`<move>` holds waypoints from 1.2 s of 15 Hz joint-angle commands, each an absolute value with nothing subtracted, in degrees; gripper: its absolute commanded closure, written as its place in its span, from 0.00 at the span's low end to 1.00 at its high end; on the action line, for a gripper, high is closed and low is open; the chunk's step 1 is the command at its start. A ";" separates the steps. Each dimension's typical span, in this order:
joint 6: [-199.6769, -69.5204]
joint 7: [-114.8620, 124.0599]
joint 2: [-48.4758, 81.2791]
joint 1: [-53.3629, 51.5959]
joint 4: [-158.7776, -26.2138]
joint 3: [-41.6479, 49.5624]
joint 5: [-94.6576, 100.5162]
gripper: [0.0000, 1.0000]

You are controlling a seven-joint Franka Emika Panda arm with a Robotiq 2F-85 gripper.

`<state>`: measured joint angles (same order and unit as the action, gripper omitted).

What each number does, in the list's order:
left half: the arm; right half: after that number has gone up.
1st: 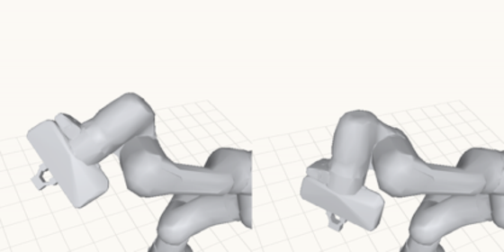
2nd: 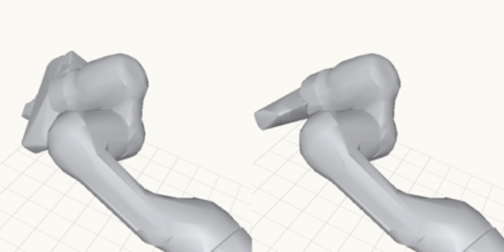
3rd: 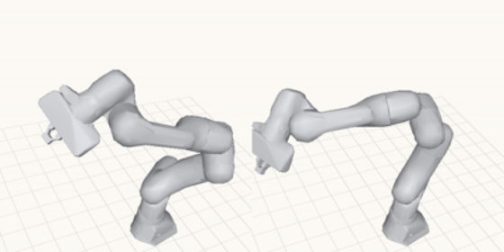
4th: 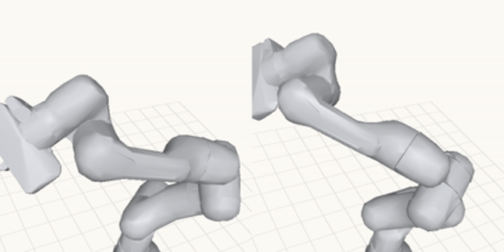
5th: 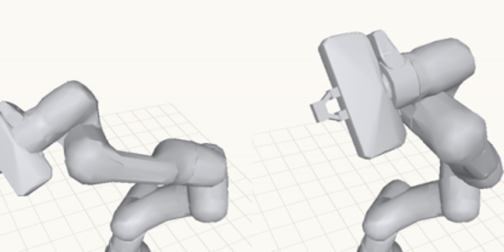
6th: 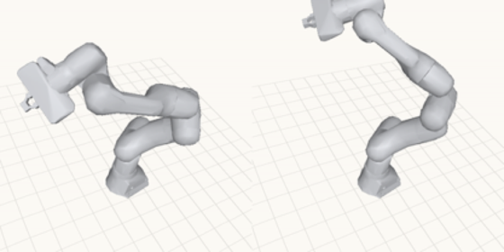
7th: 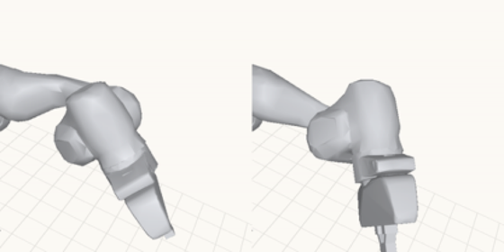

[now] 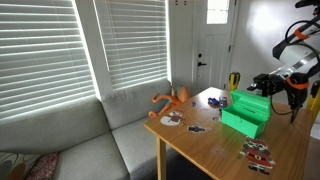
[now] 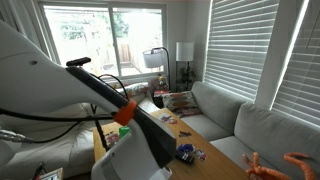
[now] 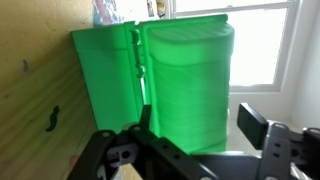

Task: Open the green container

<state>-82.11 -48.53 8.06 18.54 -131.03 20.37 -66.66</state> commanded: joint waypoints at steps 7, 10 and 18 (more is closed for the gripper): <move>-83.57 -47.42 5.56 18.85 -130.03 20.28 -63.96 0.00; -83.25 -48.51 7.01 19.09 -129.63 19.96 -64.75 0.00; -85.79 -46.94 2.02 18.25 -130.06 19.55 -61.01 0.00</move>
